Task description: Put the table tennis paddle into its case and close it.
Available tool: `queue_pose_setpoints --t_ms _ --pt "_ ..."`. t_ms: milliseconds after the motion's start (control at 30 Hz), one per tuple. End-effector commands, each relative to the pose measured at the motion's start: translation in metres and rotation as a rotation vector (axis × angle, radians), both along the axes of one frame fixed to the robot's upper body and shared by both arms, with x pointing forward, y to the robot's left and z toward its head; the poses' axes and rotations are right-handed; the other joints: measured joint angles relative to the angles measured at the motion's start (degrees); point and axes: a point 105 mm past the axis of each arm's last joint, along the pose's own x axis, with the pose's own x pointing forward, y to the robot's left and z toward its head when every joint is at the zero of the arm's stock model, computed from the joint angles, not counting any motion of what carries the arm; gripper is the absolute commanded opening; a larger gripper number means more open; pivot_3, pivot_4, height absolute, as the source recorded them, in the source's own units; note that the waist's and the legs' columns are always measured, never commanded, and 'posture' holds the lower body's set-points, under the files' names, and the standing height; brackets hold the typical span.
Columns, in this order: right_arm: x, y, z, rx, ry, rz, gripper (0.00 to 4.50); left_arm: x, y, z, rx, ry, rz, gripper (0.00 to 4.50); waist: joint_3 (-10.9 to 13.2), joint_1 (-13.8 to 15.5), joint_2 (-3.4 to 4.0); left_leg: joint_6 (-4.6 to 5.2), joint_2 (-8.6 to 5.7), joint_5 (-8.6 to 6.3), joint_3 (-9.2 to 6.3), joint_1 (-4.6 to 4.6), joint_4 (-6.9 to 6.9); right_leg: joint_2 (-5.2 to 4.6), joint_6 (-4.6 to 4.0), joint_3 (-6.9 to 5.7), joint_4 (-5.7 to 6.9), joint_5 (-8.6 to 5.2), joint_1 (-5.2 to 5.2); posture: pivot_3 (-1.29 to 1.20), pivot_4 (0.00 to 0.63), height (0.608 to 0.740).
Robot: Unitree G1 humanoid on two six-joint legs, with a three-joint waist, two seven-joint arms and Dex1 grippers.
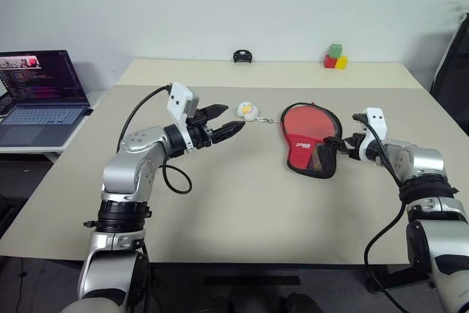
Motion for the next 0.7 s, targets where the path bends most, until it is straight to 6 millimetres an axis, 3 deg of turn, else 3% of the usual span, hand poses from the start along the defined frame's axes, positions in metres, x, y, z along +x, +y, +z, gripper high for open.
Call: queue_pose_setpoints --t_ms 33,533,700 --pt "0.006 -0.002 0.014 0.004 -0.054 -0.007 4.47 -0.006 0.001 0.016 0.002 -0.068 -0.005 3.74 0.0 0.0 0.0 0.0 0.0 0.0 0.0 0.0 0.0 0.0 0.0 0.01 0.0 0.0 0.0 0.0 0.15 0.74" --pt "0.007 0.032 -0.002 0.017 -0.009 0.101 4.47 -0.004 0.003 0.014 0.01 -0.065 0.005 3.74 0.0 -0.3 0.02 -0.15 0.02 0.09 0.03 0.05 0.0 0.01 0.0 0.05 0.05 0.0 0.0 0.0 0.15 0.74" --pt "0.008 0.038 -0.006 0.028 0.001 0.101 2.88 -0.005 0.005 0.01 0.017 -0.058 0.009 3.74 0.0 -0.7 0.03 -0.15 0.05 0.09 0.06 0.1 -0.01 0.02 -0.01 0.08 0.07 0.01 0.02 0.0 0.15 0.74"
